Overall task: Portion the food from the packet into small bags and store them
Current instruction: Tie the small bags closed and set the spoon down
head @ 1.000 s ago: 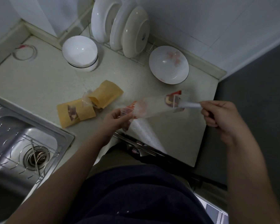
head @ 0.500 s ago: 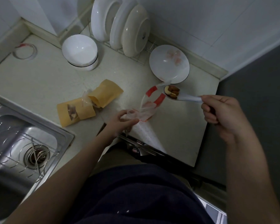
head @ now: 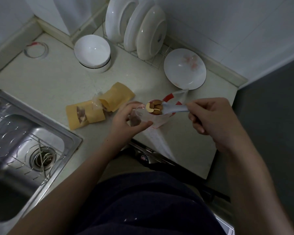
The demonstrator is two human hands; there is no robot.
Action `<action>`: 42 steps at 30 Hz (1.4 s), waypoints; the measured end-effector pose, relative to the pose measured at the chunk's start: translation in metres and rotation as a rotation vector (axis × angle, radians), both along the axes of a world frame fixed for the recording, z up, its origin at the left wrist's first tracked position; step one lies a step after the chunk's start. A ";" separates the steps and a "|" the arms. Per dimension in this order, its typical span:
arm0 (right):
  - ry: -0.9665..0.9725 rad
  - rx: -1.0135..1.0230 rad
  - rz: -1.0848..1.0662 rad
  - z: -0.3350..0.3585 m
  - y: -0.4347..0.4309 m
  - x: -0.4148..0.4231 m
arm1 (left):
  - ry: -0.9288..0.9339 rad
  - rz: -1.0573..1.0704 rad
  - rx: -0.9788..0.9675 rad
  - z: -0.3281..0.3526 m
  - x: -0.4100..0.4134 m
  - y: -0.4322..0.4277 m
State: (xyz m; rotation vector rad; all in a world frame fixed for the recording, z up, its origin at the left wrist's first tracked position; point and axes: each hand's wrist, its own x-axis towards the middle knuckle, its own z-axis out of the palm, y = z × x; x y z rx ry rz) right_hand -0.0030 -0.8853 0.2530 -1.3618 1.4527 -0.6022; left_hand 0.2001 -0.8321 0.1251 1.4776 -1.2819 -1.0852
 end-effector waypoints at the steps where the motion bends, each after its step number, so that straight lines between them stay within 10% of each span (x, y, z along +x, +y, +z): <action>1: 0.043 -0.033 0.018 0.001 0.001 0.003 | -0.019 0.006 -0.015 0.003 0.000 -0.001; 11: 0.495 -0.630 0.419 0.010 0.010 0.018 | -0.098 0.086 -0.092 0.012 -0.004 -0.004; 20: 0.838 -0.789 0.225 0.026 -0.003 -0.005 | -0.040 0.056 0.034 -0.002 -0.001 0.000; 33: 1.176 -0.489 1.033 -0.038 -0.065 0.038 | -0.132 -0.012 0.089 -0.025 0.005 0.004; 42: 1.161 -0.351 1.022 -0.094 -0.077 0.035 | -0.114 0.013 0.122 -0.038 0.011 0.012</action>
